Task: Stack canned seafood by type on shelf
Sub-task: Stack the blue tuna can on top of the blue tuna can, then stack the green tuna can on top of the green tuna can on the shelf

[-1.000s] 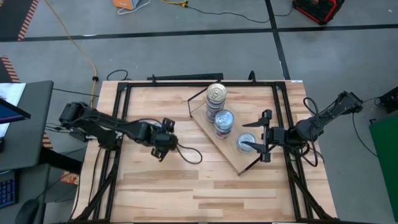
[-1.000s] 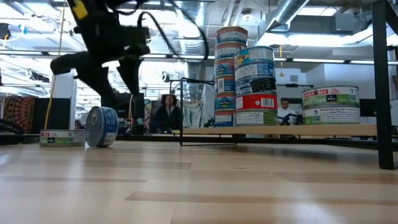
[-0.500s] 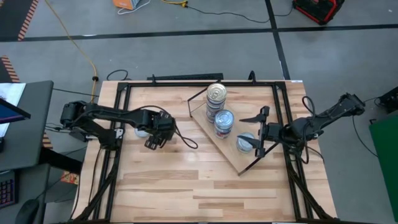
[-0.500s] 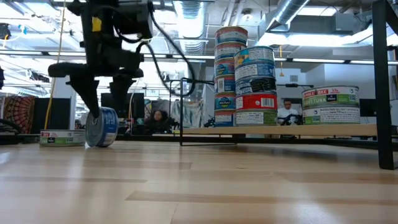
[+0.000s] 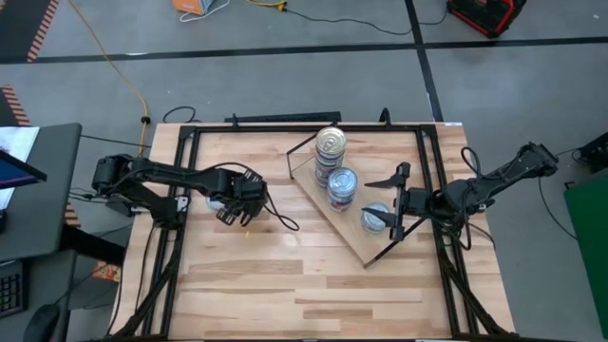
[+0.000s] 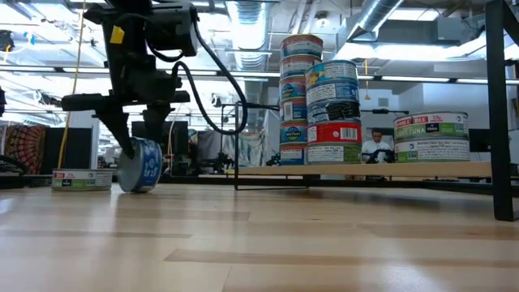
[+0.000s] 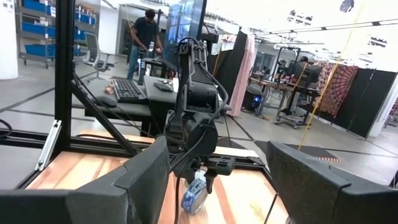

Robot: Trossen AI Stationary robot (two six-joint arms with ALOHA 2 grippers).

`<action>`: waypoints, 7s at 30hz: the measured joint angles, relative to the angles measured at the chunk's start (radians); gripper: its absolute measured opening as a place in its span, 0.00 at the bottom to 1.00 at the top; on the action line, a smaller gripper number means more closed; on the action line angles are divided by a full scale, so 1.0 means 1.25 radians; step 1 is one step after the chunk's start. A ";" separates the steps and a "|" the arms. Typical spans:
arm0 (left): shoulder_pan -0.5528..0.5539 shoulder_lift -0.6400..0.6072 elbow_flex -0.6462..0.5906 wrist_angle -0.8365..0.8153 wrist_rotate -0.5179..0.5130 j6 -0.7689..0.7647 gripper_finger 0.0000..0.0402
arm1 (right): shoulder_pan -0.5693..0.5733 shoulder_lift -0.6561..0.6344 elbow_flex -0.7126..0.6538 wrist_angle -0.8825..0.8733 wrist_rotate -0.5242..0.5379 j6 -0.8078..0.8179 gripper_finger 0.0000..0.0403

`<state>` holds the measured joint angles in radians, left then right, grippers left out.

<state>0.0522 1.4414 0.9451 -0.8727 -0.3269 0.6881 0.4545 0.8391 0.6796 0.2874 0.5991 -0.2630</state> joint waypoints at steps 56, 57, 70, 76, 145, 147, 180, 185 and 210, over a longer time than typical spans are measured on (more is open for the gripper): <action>-0.099 -0.001 0.272 0.620 0.200 -0.530 0.32 | -0.097 0.223 0.021 0.089 -0.072 0.149 0.72; -0.099 -0.001 0.272 0.622 0.204 -0.532 0.32 | -0.097 0.223 0.021 0.095 -0.075 0.150 0.71; -0.097 0.026 0.272 0.628 0.205 -0.521 0.38 | -0.110 0.223 0.021 0.091 -0.102 0.185 0.42; -0.097 0.026 0.272 0.626 0.207 -0.487 0.36 | -0.110 0.223 0.021 0.089 -0.104 0.168 0.42; -0.458 -0.054 -0.168 0.920 -0.434 -0.266 0.66 | -0.560 0.023 0.020 -0.407 -0.582 1.069 0.61; -0.458 -0.054 -0.168 0.925 -0.434 -0.264 0.66 | -0.560 0.014 0.020 -0.417 -0.583 1.068 0.61; -0.404 -0.304 -0.168 0.130 -0.222 -0.913 0.66 | -0.305 -0.023 0.068 -0.229 -0.354 0.416 0.61; -0.316 -0.238 -0.168 0.028 -0.192 -0.961 0.66 | -0.234 0.061 0.068 -0.065 -0.329 0.257 0.61; -0.291 0.147 -0.165 -0.181 -0.133 -0.928 0.08 | -0.170 0.092 0.068 -0.003 -0.325 0.154 0.61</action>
<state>-0.3111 1.6253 0.7388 -1.0992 -0.4929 -0.4719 0.2420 0.9539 0.7650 0.2837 0.1925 -0.0709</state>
